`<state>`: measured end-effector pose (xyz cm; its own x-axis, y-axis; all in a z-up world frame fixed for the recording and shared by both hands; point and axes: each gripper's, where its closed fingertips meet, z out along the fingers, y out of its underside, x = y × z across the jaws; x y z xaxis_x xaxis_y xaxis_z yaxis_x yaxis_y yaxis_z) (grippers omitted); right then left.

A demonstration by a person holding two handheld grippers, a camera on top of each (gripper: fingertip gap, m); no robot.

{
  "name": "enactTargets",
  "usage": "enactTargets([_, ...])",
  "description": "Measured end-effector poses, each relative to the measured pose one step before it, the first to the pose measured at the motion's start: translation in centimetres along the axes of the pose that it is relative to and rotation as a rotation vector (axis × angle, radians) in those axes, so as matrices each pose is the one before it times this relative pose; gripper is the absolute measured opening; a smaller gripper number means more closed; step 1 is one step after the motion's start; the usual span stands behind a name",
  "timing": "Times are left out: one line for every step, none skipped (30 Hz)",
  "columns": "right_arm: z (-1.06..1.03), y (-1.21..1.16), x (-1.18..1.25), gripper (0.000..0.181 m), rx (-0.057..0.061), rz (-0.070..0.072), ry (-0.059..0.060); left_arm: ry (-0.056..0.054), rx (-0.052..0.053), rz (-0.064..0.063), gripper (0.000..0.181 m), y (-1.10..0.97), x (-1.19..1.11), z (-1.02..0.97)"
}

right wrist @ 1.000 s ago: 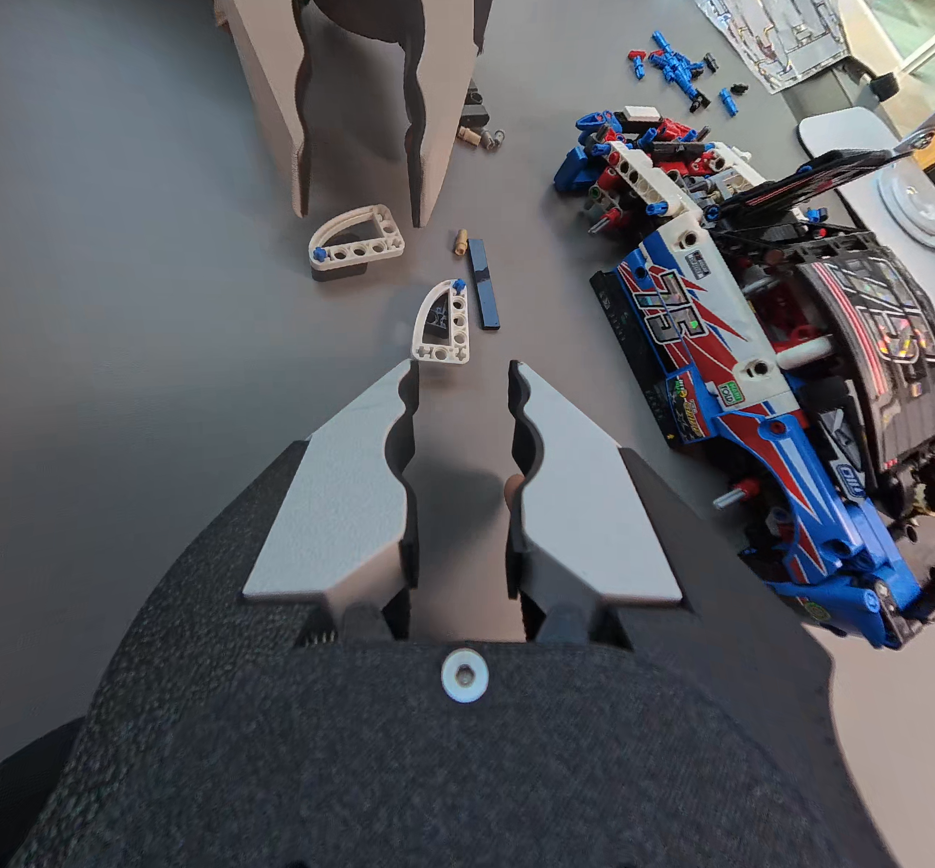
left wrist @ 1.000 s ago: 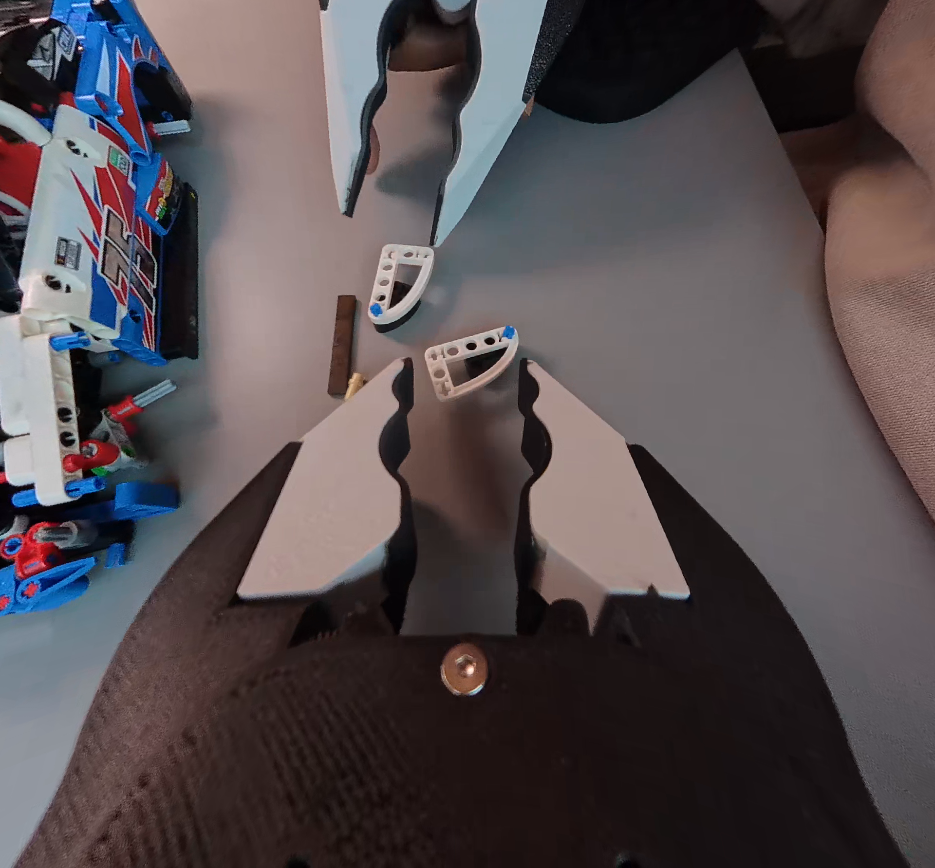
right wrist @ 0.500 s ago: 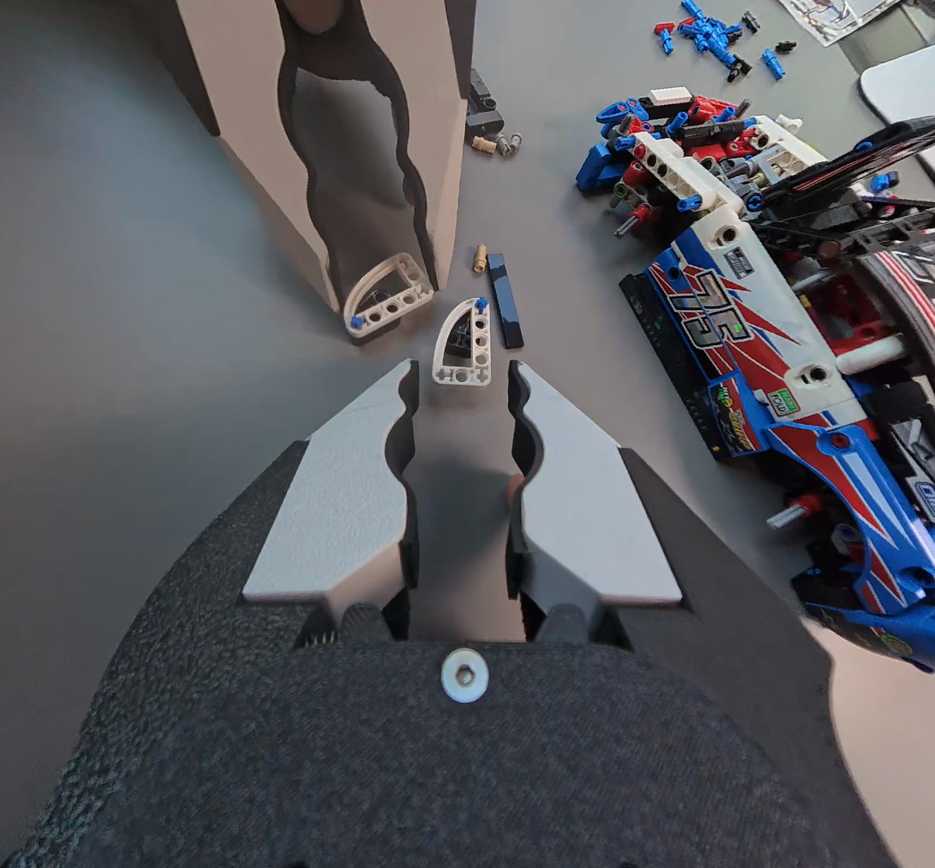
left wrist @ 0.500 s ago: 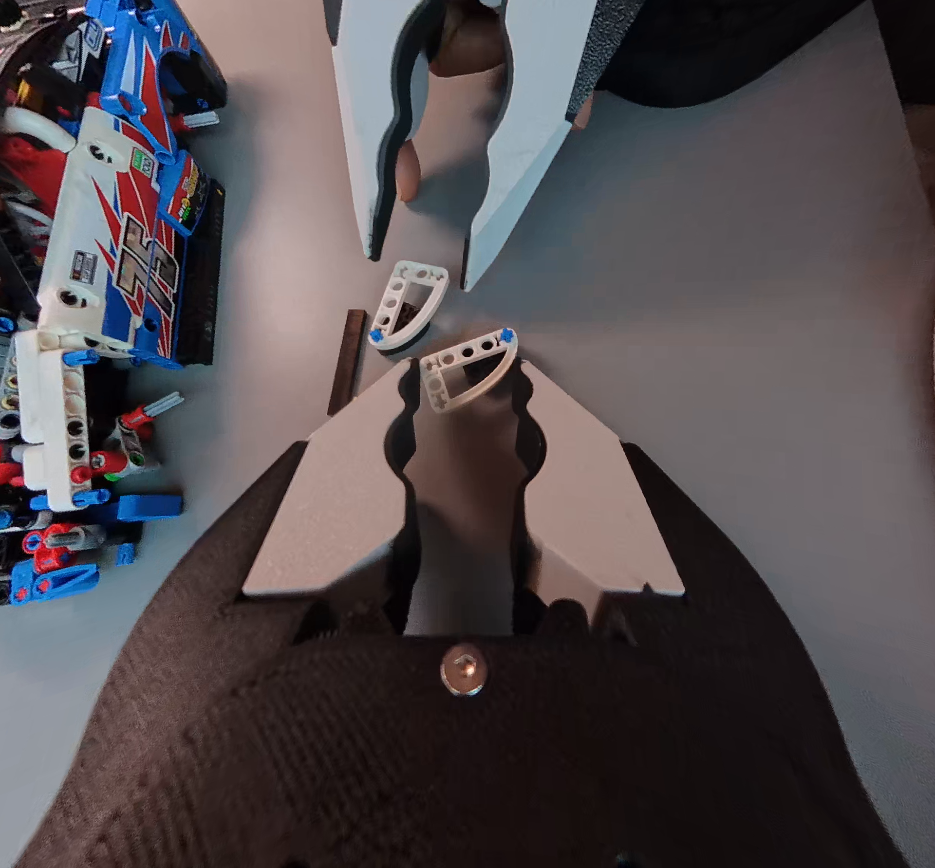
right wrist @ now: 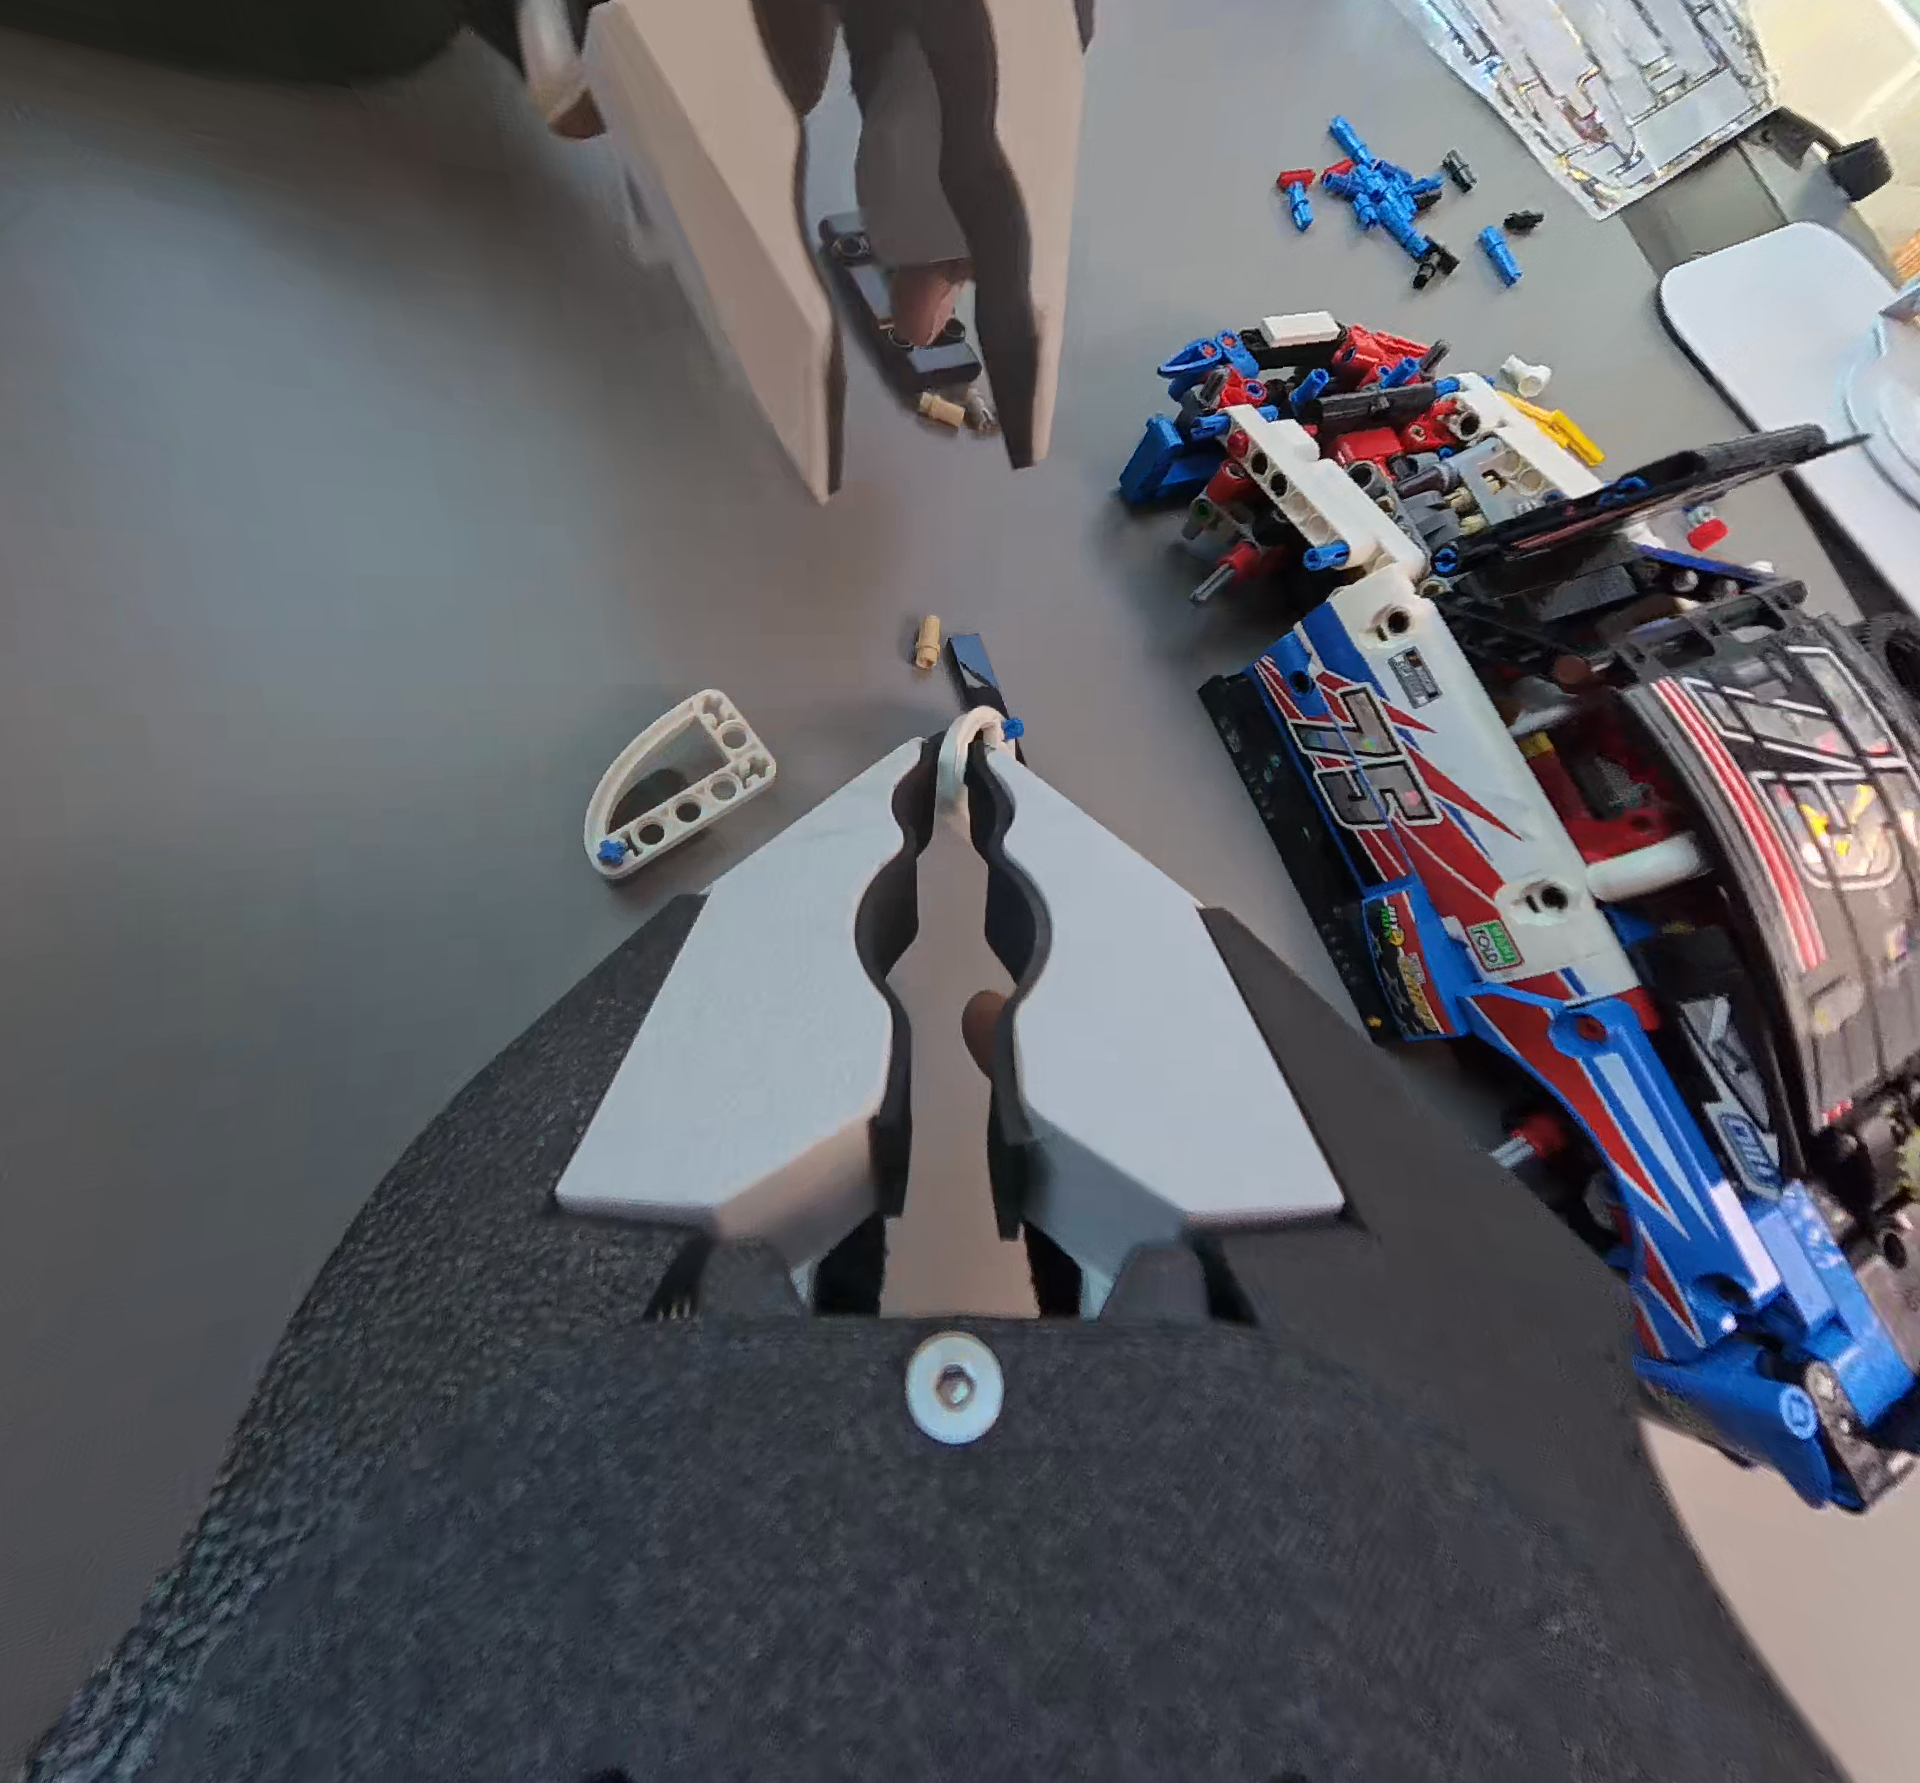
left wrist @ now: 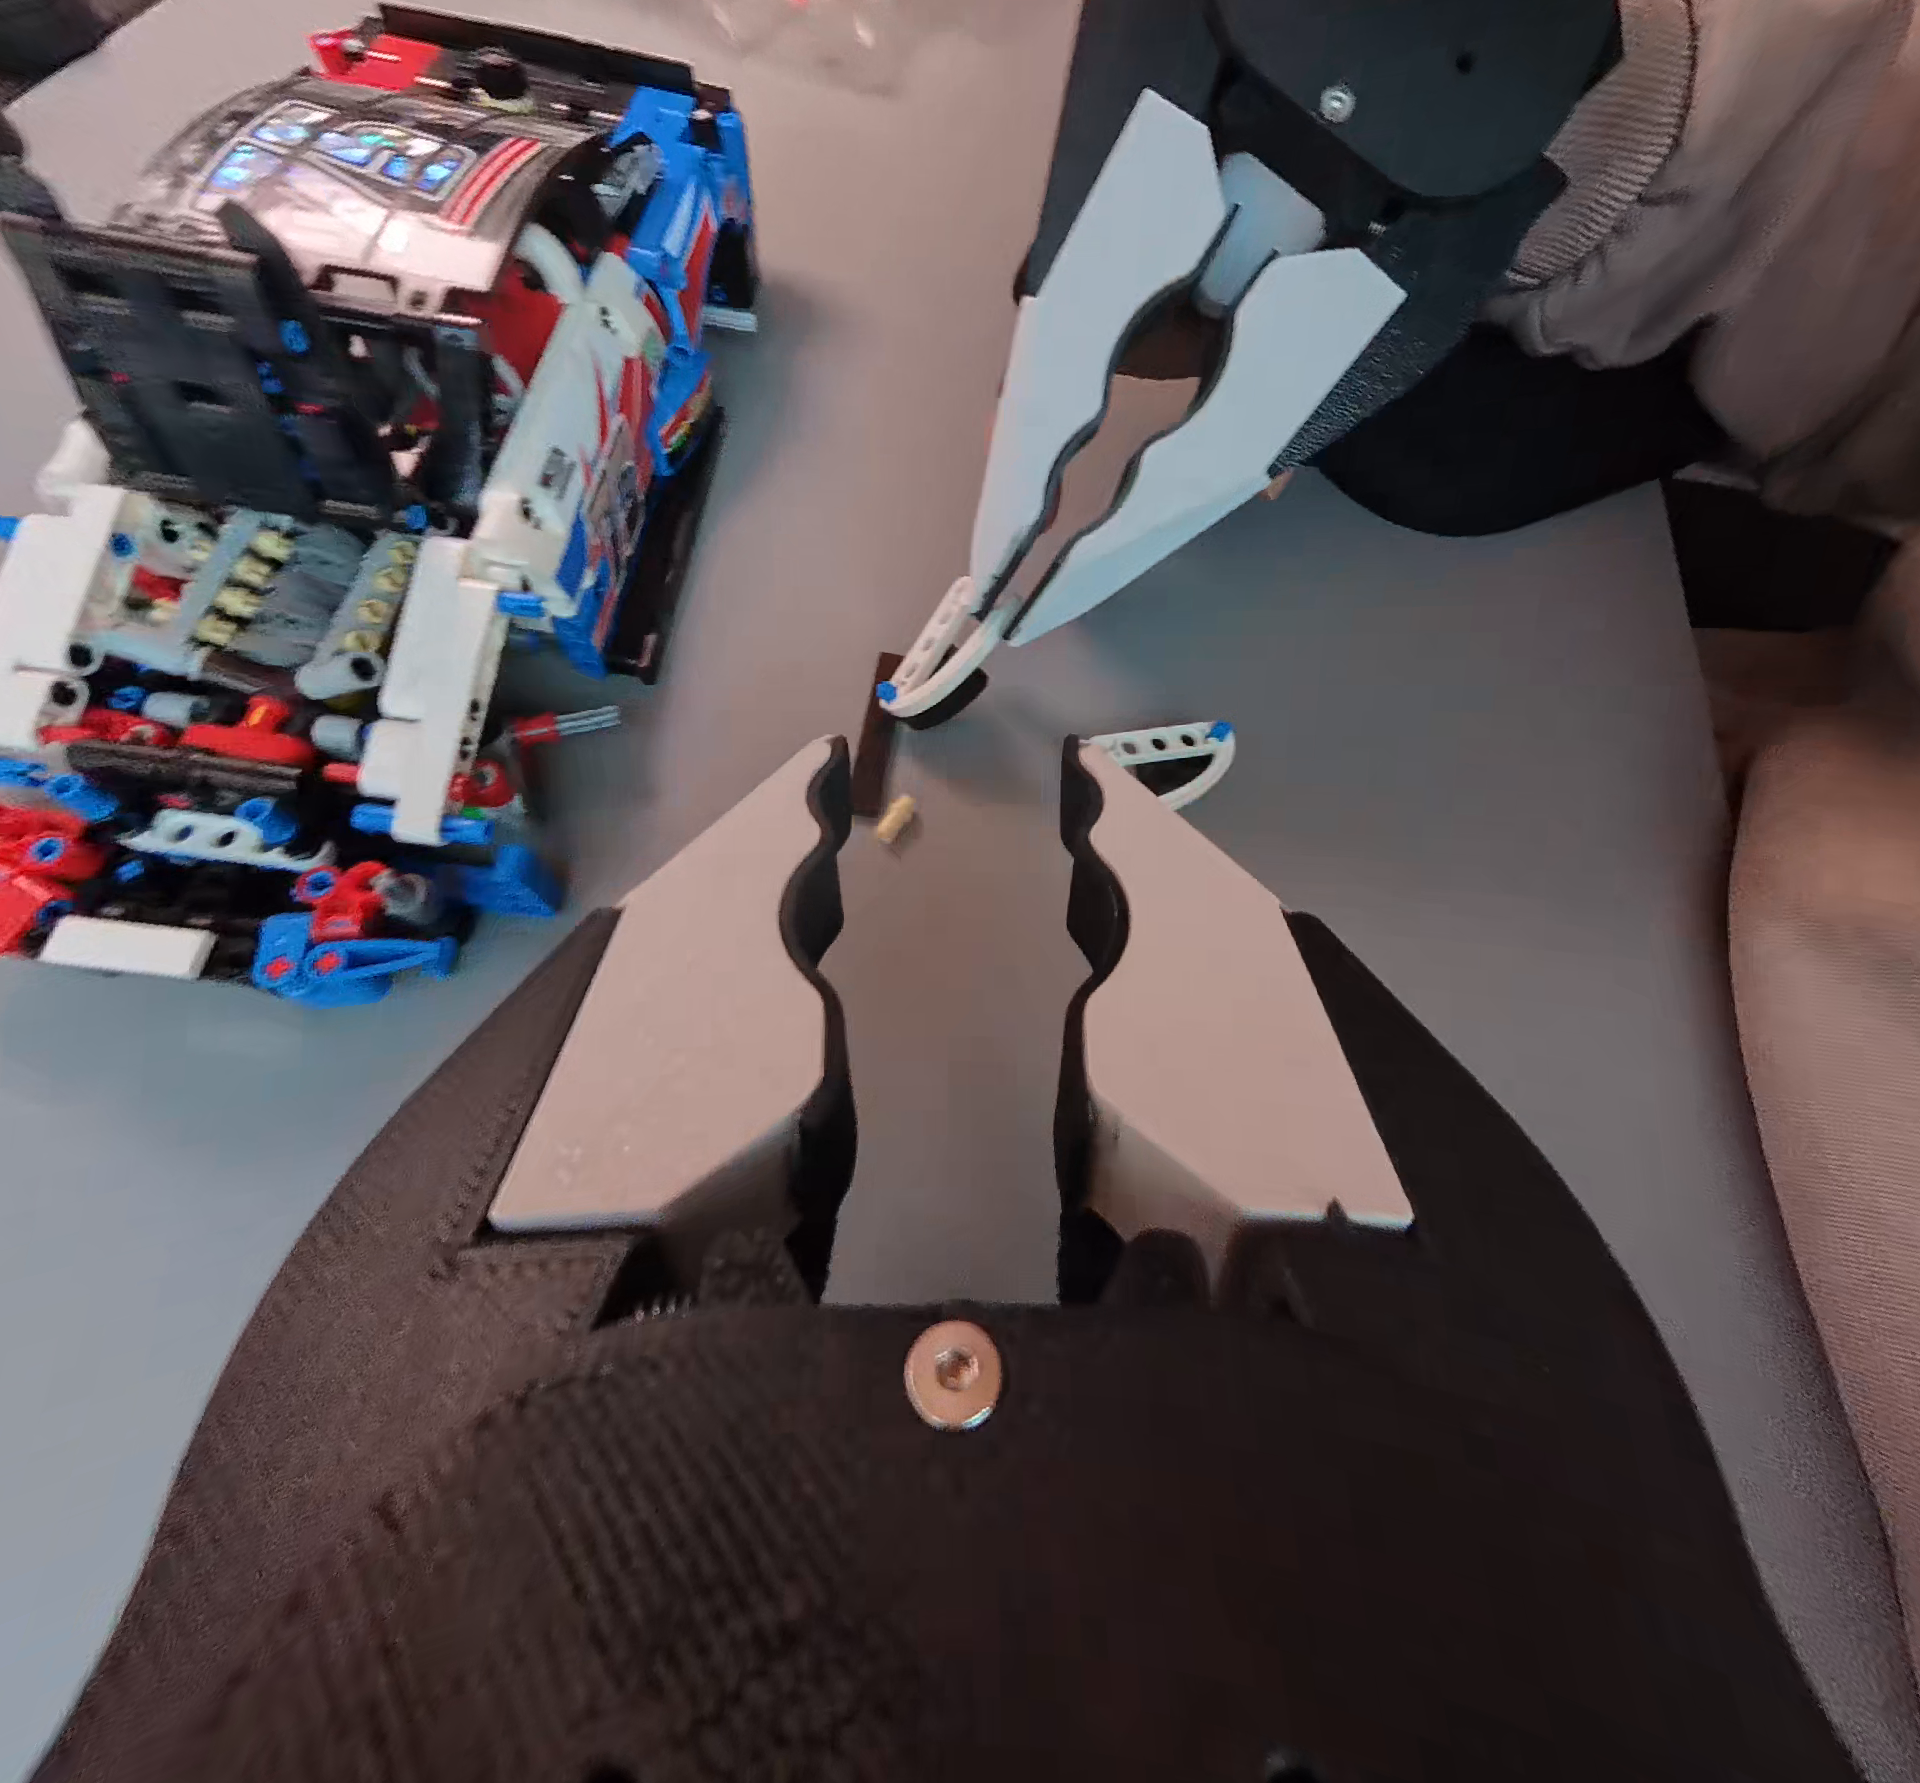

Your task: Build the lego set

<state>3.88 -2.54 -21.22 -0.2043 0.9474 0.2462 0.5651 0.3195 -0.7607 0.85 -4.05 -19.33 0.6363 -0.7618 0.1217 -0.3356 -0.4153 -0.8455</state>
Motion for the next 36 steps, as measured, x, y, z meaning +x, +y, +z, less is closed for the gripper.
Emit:
enactTargets([0.309,-0.002,0.075,0.003,-0.022,-0.0227,0.0031,-0.015,0.0027,-0.0159,0.038,0.111,-0.739,-0.258])
enactTargets([0.32,-0.064,-0.004,0.003,-0.0126,-0.0163,-0.002,-0.0115,-0.0018,-0.0091,0.037,0.207,-0.564,-0.096])
enactTargets([0.312,-0.113,-0.167,0.002,-0.0058,-0.0031,-0.0136,-0.0076,-0.0052,-0.0024,0.036,0.271,-0.389,0.01])
enactTargets([0.267,-0.071,-0.255,0.002,-0.005,0.0017,-0.0178,-0.0052,-0.0085,0.0018,0.034,0.298,-0.233,0.112])
enactTargets([0.213,-0.032,-0.154,0.0,-0.0053,-0.0026,-0.0081,-0.0052,-0.0095,0.0054,0.034,0.28,-0.147,0.161])
enactTargets([0.124,-0.101,0.04,0.0,0.0028,-0.0069,0.0066,-0.0056,-0.008,0.01,0.033,0.203,-0.055,0.153])
enactTargets([0.006,-0.168,0.028,0.0,0.0072,-0.0048,0.0039,-0.0059,-0.0044,0.0142,0.033,0.104,0.007,0.119])
enactTargets([-0.113,-0.22,0.073,0.0,0.0102,0.0047,0.0003,-0.0068,0.0001,0.0155,0.032,0.001,0.017,0.066])
enactTargets([-0.201,-0.333,0.172,0.0,0.0178,0.0127,0.0009,-0.008,0.0038,0.0132,0.031,-0.064,-0.02,0.029])
enactTargets([-0.273,-0.364,0.29,0.002,0.0193,0.0163,0.0007,-0.0102,0.0089,0.0083,0.031,-0.15,-0.083,0.001])
enactTargets([-0.323,-0.371,0.521,0.006,0.0189,0.0181,0.0092,-0.0117,0.0161,0.0034,0.031,-0.235,-0.144,-0.037])
enactTargets([-0.353,-0.463,0.784,0.009,0.0225,0.0188,0.0201,-0.0118,0.0239,0.0011,0.032,-0.337,-0.197,-0.081])
enactTargets([-0.357,-0.59,0.876,0.012,0.0302,0.0183,0.0216,-0.0169,0.0299,-0.0008,0.033,-0.425,-0.313,-0.126])
enactTargets([-0.349,-0.79,0.886,0.016,0.0422,0.0207,0.0191,-0.0236,0.0313,-0.0002,0.033,-0.426,-0.458,-0.15])
enactTargets([-0.301,-0.909,0.838,0.019,0.0513,0.0262,0.015,-0.0297,0.0274,0.003,0.033,-0.35,-0.596,-0.197])
enactTargets([-0.252,-0.935,0.833,0.021,0.0569,0.0329,0.0142,-0.0362,0.022,0.0054,0.033,-0.248,-0.742,-0.214])
enactTargets([-0.176,-0.858,0.727,0.022,0.0604,0.0314,0.0114,-0.0375,0.0194,0.0062,0.033,-0.185,-0.793,-0.226])
enactTargets([-0.153,-0.727,0.863,0.024,0.0654,0.023,0.0277,-0.035,0.019,0.0051,0.034,-0.185,-0.791,-0.217])
enactTargets([-0.179,-0.504,0.947,0.024,0.067,0.0167,0.0424,-0.0356,0.0192,0.0024,0.034,-0.174,-0.814,-0.22])
enactTargets([-0.236,-0.318,0.816,0.024,0.0642,0.0189,0.0408,-0.0361,0.0204,0.0012,0.034,-0.191,-0.827,-0.216])
enactTargets([-0.327,-0.129,0.732,0.024,0.0553,0.0264,0.0389,-0.0342,0.0227,0.0014,0.034,-0.221,-0.792,-0.223])
enactTargets([-0.407,-0.015,0.594,0.024,0.0447,0.0304,0.0333,-0.0307,0.0244,0.001,0.034,-0.252,-0.721,-0.216])
enactTargets([-0.412,0.149,0.339,0.024,0.0263,0.0287,0.0192,-0.0269,0.0242,0.0001,0.035,-0.263,-0.656,-0.2])
enactTargets([-0.367,0.221,0.245,0.024,0.0071,0.0217,0.0154,-0.0262,0.0218,-0.001,0.034,-0.248,-0.616,-0.184])
enactTargets([-0.313,0.141,0.281,0.024,0.0006,0.0086,0.0202,-0.0243,0.0191,-0.0021,0.035,-0.217,-0.573,-0.163])
enactTargets([-0.223,-0.061,0.178,0.024,0.0062,-0.0042,0.0143,-0.021,0.0177,-0.0035,0.035,-0.191,-0.499,-0.141])
enactTargets([-0.111,-0.214,0.077,0.024,0.0091,-0.0075,0.0093,-0.018,0.0161,-0.0044,0.035,-0.164,-0.421,-0.119])
enactTargets([-0.017,-0.288,0.071,0.024,0.0094,-0.008,0.009,-0.0158,0.0154,-0.0036,0.035,-0.143,-0.366,-0.115])
enactTargets([-0.008,-0.308,0.034,0.023,0.0113,-0.0082,0.0075,-0.014,0.0124,-0.0018,0.035,-0.126,-0.321,-0.098])
enactTargets([-0.003,-0.226,-0.104,0.023,0.0084,-0.0062,-0.0032,-0.0142,0.0086,0.0007,0.035,-0.088,-0.295,-0.083])
enactTargets([-0.022,-0.081,-0.102,0.022,0.0018,-0.0023,-0.0034,-0.0143,0.0057,0.0021,0.035,-0.074,-0.287,-0.085])
enactTargets([-0.065,-0.087,-0.085,0.022,0.0042,-0.0004,-0.0021,-0.0125,0.0059,0.0021,0.034,-0.109,-0.242,-0.099])
enactTargets([-0.074,-0.077,-0.093,0.022,0.0049,0.0025,-0.0035,-0.0095,0.0106,0.0011,0.034,-0.201,-0.196,-0.109])
enactTargets([-0.076,-0.072,-0.06,0.022,0.0045,0.0035,-0.0006,-0.0082,0.015,-0.0007,0.034,-0.268,-0.174,-0.123])
enactTargets([-0.043,-0.07,0.013,0.022,0.0032,0.0004,0.0029,-0.0097,0.0147,-0.0023,0.033,-0.279,-0.191,-0.115])
enactTargets([-0.038,-0.067,0.072,0.022,0.0029,-0.0041,0.0057,-0.0133,0.014,-0.0031,0.033,-0.271,-0.256,-0.093])
